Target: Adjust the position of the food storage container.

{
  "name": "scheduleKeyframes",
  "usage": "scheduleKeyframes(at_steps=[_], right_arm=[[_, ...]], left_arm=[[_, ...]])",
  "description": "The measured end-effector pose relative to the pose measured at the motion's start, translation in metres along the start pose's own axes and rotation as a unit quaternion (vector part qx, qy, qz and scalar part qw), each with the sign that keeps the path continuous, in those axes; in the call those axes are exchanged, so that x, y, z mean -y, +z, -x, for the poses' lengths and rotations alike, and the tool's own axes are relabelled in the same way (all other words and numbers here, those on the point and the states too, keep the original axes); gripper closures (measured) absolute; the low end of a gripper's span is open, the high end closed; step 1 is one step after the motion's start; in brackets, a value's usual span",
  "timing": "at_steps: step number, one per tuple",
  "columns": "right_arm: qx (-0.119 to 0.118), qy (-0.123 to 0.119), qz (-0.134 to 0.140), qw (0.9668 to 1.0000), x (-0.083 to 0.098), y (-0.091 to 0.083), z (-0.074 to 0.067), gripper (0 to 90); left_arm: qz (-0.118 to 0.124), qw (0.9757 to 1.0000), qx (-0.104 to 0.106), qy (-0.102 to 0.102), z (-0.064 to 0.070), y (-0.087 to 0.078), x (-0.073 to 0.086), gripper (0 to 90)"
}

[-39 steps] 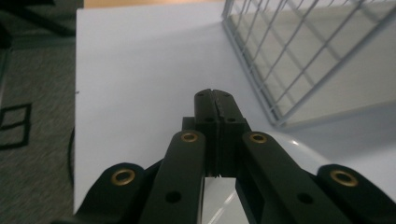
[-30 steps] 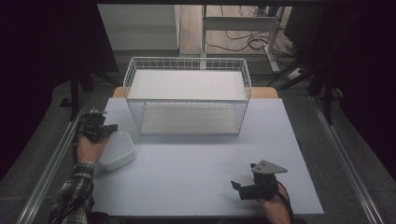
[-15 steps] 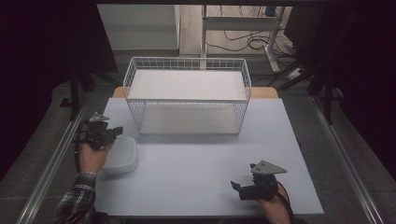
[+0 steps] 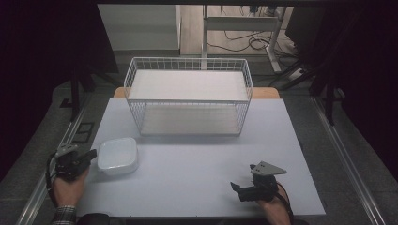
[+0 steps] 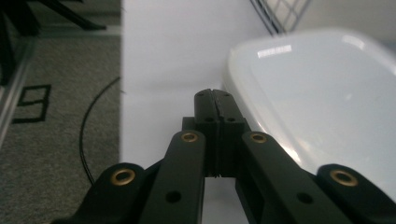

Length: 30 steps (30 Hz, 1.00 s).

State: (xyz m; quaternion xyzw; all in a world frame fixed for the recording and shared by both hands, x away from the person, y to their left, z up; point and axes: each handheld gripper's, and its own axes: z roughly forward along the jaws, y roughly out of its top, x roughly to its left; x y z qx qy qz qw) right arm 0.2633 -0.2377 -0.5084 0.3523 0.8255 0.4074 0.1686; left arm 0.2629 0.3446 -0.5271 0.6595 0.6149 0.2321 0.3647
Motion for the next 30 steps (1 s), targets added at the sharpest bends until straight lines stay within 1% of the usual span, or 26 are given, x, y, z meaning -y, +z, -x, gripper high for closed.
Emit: scheduleKeyframes(at_steps=[2,4,5,6,7,9,10,11,15,16,17,18,19,20,21,25,26,27,28,29,30], right_arm=[[0.0,0.001,0.001,1.0,0.0,-0.001,0.0,0.4],[0.0,0.003,0.001,1.0,0.0,-0.001,0.001,0.4],[-0.001,0.004,0.0,1.0,0.0,-0.001,0.001,0.4],[-0.002,0.004,0.001,1.0,0.0,0.0,0.001,0.4],[-0.003,0.004,0.0,1.0,0.0,0.0,0.001,0.4],[-0.003,0.002,-0.001,1.0,0.0,0.0,0.0,0.3],[-0.005,0.002,0.0,1.0,0.0,0.001,-0.001,0.4],[-0.005,0.002,0.0,1.0,0.0,0.001,-0.001,0.3],[-0.008,0.003,-0.001,1.0,-0.001,0.002,-0.001,0.4],[-0.009,0.004,-0.001,0.9999,-0.001,0.003,-0.001,0.4],[-0.01,0.004,-0.001,0.9999,-0.001,0.003,-0.001,0.4],[-0.011,0.005,0.0,0.9999,-0.002,0.004,-0.001,0.4],[-0.013,0.006,0.001,0.9999,-0.002,0.004,-0.001,0.4],[-0.014,0.007,0.001,0.9999,-0.002,0.005,-0.001,0.4],[-0.016,0.006,0.002,0.9999,-0.003,0.006,-0.001,0.3],[-0.02,0.007,0.004,0.9998,-0.004,0.007,-0.001,0.4],[-0.022,0.008,0.004,0.9997,-0.005,0.007,-0.001,0.4],[-0.024,0.008,0.004,0.9997,-0.005,0.008,-0.001,0.4],[-0.023,0.008,0.005,0.9997,-0.006,0.008,-0.001,0.4],[-0.024,0.009,0.004,0.9997,-0.007,0.009,-0.001,0.4],[-0.024,0.008,0.003,0.9997,-0.007,0.009,0.0,0.4]], left_arm=[[-0.01,0.9999,0.005,0.005,0.003,0.007,-0.001,90.0],[-0.012,0.9999,0.007,0.006,0.005,0.009,-0.001,90.0],[-0.014,0.9998,0.012,0.006,0.007,0.011,-0.002,90.0],[-0.015,0.9996,0.023,0.007,0.012,0.013,-0.003,90.0],[-0.015,0.9995,0.027,0.008,0.015,0.014,-0.003,90.0],[-0.017,0.9992,0.035,0.01,0.02,0.016,-0.004,90.0],[-0.017,0.9992,0.035,0.01,0.02,0.016,-0.004,90.0],[-0.018,0.9988,0.044,0.011,0.026,0.019,-0.006,90.0],[-0.022,0.9979,0.059,0.019,0.037,0.025,-0.008,90.0],[-0.022,0.9979,0.059,0.019,0.037,0.025,-0.008,89.9],[-0.023,0.9973,0.065,0.023,0.044,0.028,-0.01,89.9],[-0.024,0.997,0.069,0.025,0.048,0.029,-0.011,90.0],[-0.024,0.997,0.069,0.025,0.048,0.029,-0.011,89.9],[-0.024,0.9967,0.072,0.028,0.052,0.031,-0.012,89.9],[-0.026,0.996,0.078,0.035,0.06,0.034,-0.014,89.9],[-0.027,0.9943,0.094,0.043,0.077,0.041,-0.018,89.9],[-0.027,0.9943,0.094,0.043,0.077,0.041,-0.018,90.0],[-0.028,0.9931,0.102,0.05,0.087,0.044,-0.019,89.9],[-0.028,0.9931,0.102,0.05,0.087,0.044,-0.019,89.9],[-0.029,0.9916,0.111,0.06,0.098,0.047,-0.021,89.9],[-0.03,0.9906,0.116,0.065,0.105,0.049,-0.022,89.9]])
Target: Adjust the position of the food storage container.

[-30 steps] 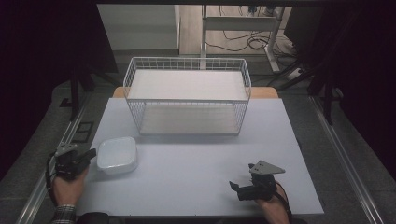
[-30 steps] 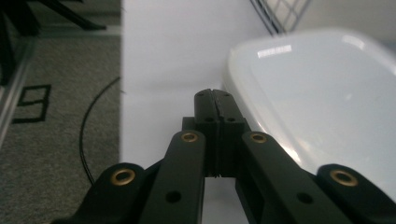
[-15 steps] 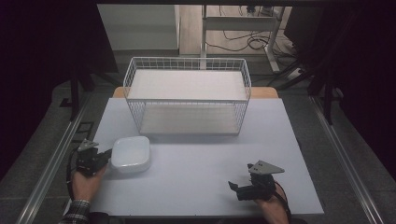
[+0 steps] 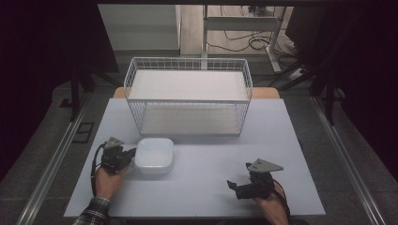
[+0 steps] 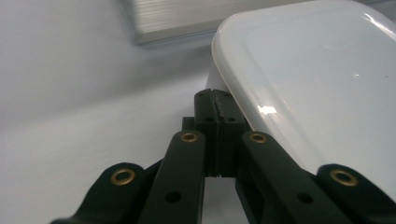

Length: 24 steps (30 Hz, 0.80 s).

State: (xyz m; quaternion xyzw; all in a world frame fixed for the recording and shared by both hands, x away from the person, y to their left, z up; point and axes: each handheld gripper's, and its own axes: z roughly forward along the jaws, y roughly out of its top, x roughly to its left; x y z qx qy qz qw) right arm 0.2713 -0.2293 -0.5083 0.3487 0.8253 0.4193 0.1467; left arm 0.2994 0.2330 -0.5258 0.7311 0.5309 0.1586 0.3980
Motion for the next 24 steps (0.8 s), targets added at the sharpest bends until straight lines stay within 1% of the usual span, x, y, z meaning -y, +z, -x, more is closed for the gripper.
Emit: scheduleKeyframes(at_steps=[2,3,4,8,9,10,13,14,15,16,17,19,20,21,22,24], right_arm=[[0.0,-0.001,0.0,1.0,0.0,0.002,0.0,0.4],[0.0,-0.001,0.0,1.0,0.0,0.002,0.0,0.4],[-0.001,-0.003,-0.004,1.0,0.0,0.003,0.0,0.4],[-0.001,-0.004,-0.006,1.0,0.0,0.004,-0.001,0.4],[-0.001,-0.004,-0.007,1.0,0.0,0.004,-0.001,0.4],[-0.001,-0.004,-0.008,1.0,0.0,0.004,-0.001,0.4],[-0.001,-0.004,-0.009,1.0,0.001,0.004,0.0,0.4],[-0.001,-0.004,-0.009,0.9999,0.001,0.004,0.0,0.4],[-0.001,-0.005,-0.01,0.9999,0.001,0.004,0.0,0.4],[-0.001,-0.005,-0.01,0.9999,0.001,0.004,0.0,0.4],[0.0,-0.006,-0.011,0.9999,0.001,0.004,-0.001,0.4],[0.0,-0.008,-0.014,0.9999,0.001,0.004,-0.001,0.4],[0.001,-0.009,-0.015,0.9998,0.001,0.003,-0.001,0.4],[0.001,-0.01,-0.014,0.9998,0.002,0.003,-0.001,0.4],[0.002,-0.011,-0.013,0.9999,0.002,0.002,-0.001,0.4],[0.003,-0.009,-0.012,0.9999,0.003,0.0,-0.001,0.4]], left_arm=[[-0.004,0.9999,0.012,0.01,0.012,0.006,-0.003,89.9],[-0.004,0.9999,0.012,0.01,0.012,0.006,-0.003,89.9],[-0.006,0.9995,0.023,0.019,0.024,0.011,-0.005,89.9],[-0.008,0.9985,0.043,0.032,0.047,0.019,-0.009,89.9],[-0.008,0.9985,0.043,0.032,0.047,0.019,-0.009,89.9],[-0.009,0.9979,0.053,0.038,0.058,0.021,-0.01,89.9],[-0.011,0.9966,0.069,0.043,0.073,0.023,-0.01,89.9],[-0.013,0.9958,0.074,0.051,0.077,0.024,-0.01,89.9],[-0.014,0.9953,0.078,0.055,0.081,0.026,-0.01,89.9],[-0.014,0.9953,0.078,0.055,0.081,0.026,-0.01,89.9],[-0.02,0.9941,0.086,0.064,0.087,0.029,-0.009,89.8],[-0.02,0.9941,0.08,0.071,0.089,0.028,-0.009,88.8],[-0.015,0.9946,0.074,0.071,0.088,0.024,-0.009,86.0],[-0.011,0.9947,0.068,0.077,0.085,0.02,-0.009,79.9],[-0.011,0.9944,0.067,0.081,0.082,0.015,-0.009,69.2],[-0.004,0.9928,0.082,0.087,0.075,0.007,-0.005,45.3]])
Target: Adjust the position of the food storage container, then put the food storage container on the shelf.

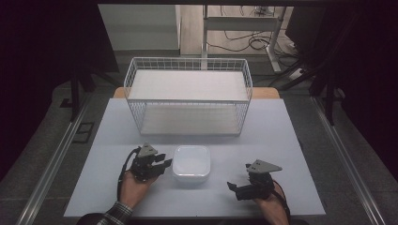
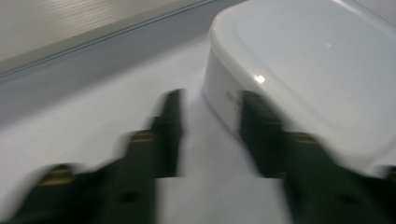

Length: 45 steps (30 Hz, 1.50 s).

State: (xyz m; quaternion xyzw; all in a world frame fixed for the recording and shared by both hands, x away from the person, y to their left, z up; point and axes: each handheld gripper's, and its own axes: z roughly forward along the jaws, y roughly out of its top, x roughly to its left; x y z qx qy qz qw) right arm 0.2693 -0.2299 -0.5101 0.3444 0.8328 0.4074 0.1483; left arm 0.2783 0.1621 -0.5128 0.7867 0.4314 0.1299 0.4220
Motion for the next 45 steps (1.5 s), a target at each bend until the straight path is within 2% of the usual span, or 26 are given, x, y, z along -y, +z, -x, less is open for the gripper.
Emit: scheduleKeyframes(at_steps=[2,4,8,10,15,21,23,26,28,32,34,35,40,45], right_arm=[[-0.002,0.003,0.001,1.0,0.001,-0.001,0.001,0.4],[-0.004,0.007,0.002,1.0,0.001,-0.001,0.001,0.4],[-0.006,0.007,0.003,1.0,0.002,-0.001,0.0,0.3],[-0.011,0.012,0.003,0.9999,0.002,-0.001,0.001,0.2],[-0.03,0.021,0.01,0.9993,0.001,0.001,0.0,0.1],[-0.045,0.029,0.022,0.9983,-0.007,0.003,-0.003,0.9],[-0.052,0.035,0.021,0.9978,-0.014,0.006,-0.003,1.2],[-0.06,0.042,0.022,0.9971,-0.022,0.011,-0.005,1.2],[-0.062,0.038,0.023,0.9971,-0.03,0.015,-0.006,1.1],[-0.067,0.028,0.024,0.9971,-0.047,0.021,-0.01,0.4],[-0.068,0.026,0.021,0.9971,-0.054,0.025,-0.011,0.4],[-0.071,0.029,0.015,0.9969,-0.058,0.028,-0.012,0.5],[-0.08,0.037,-0.002,0.9961,-0.071,0.043,-0.014,6.0],[-0.084,0.032,-0.007,0.9959,-0.082,0.058,-0.018,9.4]], left_arm=[[0.006,0.9999,0.014,-0.005,-0.004,-0.005,0.007,31.2],[0.007,0.9998,0.017,-0.006,-0.006,-0.009,0.012,22.0],[0.016,0.9998,0.015,-0.001,-0.006,-0.012,0.016,9.7],[0.021,0.9997,0.014,0.0,-0.006,-0.013,0.018,7.9],[0.03,0.9992,0.021,0.015,-0.008,-0.013,0.022,5.8],[0.03,0.9989,0.035,0.0,-0.01,-0.013,0.02,6.2],[0.032,0.9982,0.05,-0.007,-0.009,-0.014,0.015,6.2],[0.032,0.9977,0.059,0.0,-0.005,-0.014,0.009,5.3],[0.028,0.9978,0.06,0.007,-0.001,-0.012,0.004,4.3],[0.024,0.9968,0.076,0.009,0.002,-0.006,-0.006,3.5],[0.02,0.9968,0.077,0.011,0.003,-0.004,-0.008,3.6],[0.016,0.9971,0.071,0.02,0.004,0.001,-0.012,4.1],[0.014,0.9967,0.077,0.021,0.004,0.014,-0.027,6.0],[0.021,0.9958,0.089,0.003,0.002,0.026,-0.03,7.6]])
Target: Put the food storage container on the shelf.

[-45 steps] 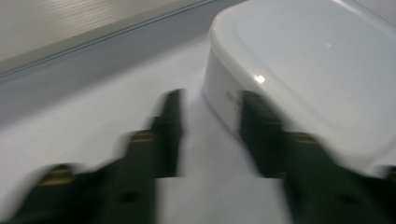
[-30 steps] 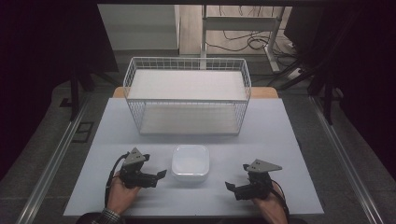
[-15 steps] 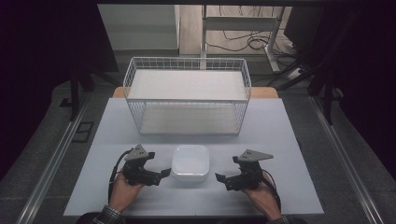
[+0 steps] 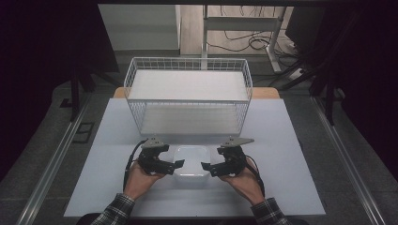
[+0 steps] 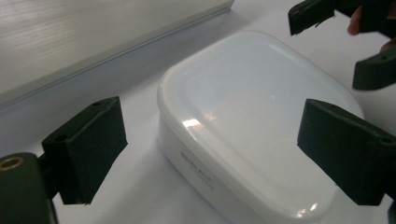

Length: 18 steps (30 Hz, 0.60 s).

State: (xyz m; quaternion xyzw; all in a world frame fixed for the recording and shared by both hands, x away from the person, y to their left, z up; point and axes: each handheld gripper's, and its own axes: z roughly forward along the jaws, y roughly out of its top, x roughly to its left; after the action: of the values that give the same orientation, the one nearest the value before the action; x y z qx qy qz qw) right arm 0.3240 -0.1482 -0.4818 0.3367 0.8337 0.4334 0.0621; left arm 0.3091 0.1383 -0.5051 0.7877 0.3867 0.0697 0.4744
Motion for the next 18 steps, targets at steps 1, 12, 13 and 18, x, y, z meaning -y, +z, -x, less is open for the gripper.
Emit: scheduleKeyframes(at_steps=[1,12,13,18], right_arm=[[-0.003,-0.001,-0.004,1.0,-0.001,0.004,0.0,9.4],[-0.058,0.056,-0.042,0.9959,0.008,0.013,0.001,22.3],[-0.058,0.062,-0.046,0.9953,0.009,0.01,-0.001,26.6],[-0.061,0.078,-0.043,0.9942,0.015,-0.013,-0.002,56.7]], left_arm=[[-0.005,1.0,-0.003,-0.004,-0.002,0.004,0.003,7.6],[-0.022,0.9969,0.061,-0.046,0.002,0.0,0.013,26.0],[-0.026,0.9962,0.057,-0.061,0.006,-0.005,0.015,29.4],[-0.019,0.9972,0.034,-0.063,0.017,-0.021,0.019,53.1]])
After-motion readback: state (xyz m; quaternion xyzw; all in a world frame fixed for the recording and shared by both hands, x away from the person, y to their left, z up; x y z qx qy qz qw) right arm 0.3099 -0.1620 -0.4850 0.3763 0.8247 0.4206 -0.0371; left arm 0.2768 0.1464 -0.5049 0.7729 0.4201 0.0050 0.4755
